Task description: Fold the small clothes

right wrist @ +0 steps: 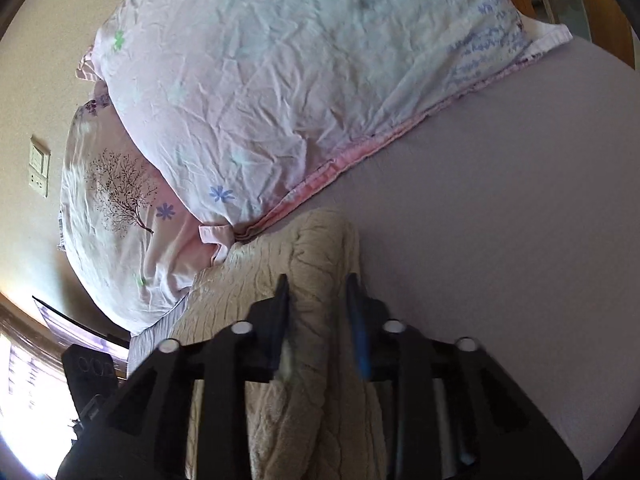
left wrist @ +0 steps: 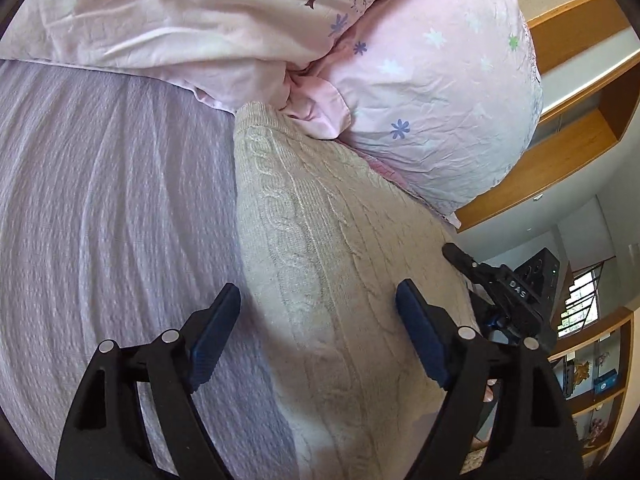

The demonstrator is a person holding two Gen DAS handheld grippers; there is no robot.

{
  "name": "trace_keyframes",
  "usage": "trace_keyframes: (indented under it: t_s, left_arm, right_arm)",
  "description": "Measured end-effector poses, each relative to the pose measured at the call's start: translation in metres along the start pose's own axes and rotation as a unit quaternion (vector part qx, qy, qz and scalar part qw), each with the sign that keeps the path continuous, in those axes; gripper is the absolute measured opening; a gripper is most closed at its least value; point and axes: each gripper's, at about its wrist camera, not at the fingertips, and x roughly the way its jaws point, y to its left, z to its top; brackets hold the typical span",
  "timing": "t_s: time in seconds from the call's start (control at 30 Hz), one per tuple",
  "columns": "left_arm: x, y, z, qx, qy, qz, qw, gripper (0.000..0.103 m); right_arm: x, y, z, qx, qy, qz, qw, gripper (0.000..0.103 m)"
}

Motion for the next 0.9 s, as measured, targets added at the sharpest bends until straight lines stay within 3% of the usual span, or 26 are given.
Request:
trace_keyframes:
  t_s: [0.03, 0.17, 0.2, 0.27, 0.37, 0.43, 0.57, 0.67, 0.73, 0.8, 0.9]
  left_arm:
    - [0.002, 0.001, 0.000, -0.006, 0.002, -0.003, 1.0000, 0.081]
    - [0.007, -0.003, 0.000, -0.007, -0.004, -0.009, 0.9999, 0.081]
    - [0.009, -0.004, 0.001, -0.008, -0.006, -0.007, 0.9999, 0.080]
    - [0.012, -0.003, 0.001, -0.010, -0.007, -0.004, 0.9999, 0.063]
    - [0.000, -0.003, 0.001, -0.001, -0.014, -0.023, 0.9996, 0.041]
    - [-0.019, -0.004, 0.001, 0.016, -0.017, -0.029, 0.9993, 0.039]
    - [-0.080, 0.003, -0.005, 0.068, -0.061, 0.026, 0.9955, 0.039]
    - [-0.107, 0.025, -0.001, 0.081, -0.085, 0.094, 0.9886, 0.045]
    - [-0.114, 0.042, -0.003, 0.068, -0.083, 0.122, 0.9867, 0.047]
    - [-0.128, 0.050, -0.013, 0.059, -0.101, 0.124, 0.9853, 0.048]
    - [-0.157, 0.046, -0.030, 0.088, -0.148, 0.142, 0.9749, 0.065]
  right_arm:
    - [-0.002, 0.000, 0.000, -0.002, -0.001, -0.004, 1.000, 0.085]
    - [0.011, -0.006, -0.003, 0.016, 0.056, 0.022, 0.998, 0.085]
    - [0.015, -0.007, -0.005, 0.017, 0.064, 0.029, 0.997, 0.081]
    - [0.020, -0.004, -0.009, 0.015, 0.079, 0.053, 0.995, 0.038]
    - [0.016, 0.003, -0.013, 0.008, 0.063, 0.083, 0.995, 0.030]
    - [0.015, 0.017, -0.020, -0.002, 0.061, 0.124, 0.990, 0.029]
    - [0.038, 0.067, -0.049, -0.051, 0.092, 0.148, 0.983, 0.028]
    - [0.064, 0.104, -0.071, -0.123, 0.109, 0.094, 0.982, 0.034]
    - [0.052, 0.111, -0.076, -0.136, 0.088, 0.073, 0.984, 0.047]
    - [0.023, 0.106, -0.081, -0.132, 0.060, 0.105, 0.984, 0.059]
    - [-0.001, 0.105, -0.098, -0.142, 0.069, 0.108, 0.982, 0.060]
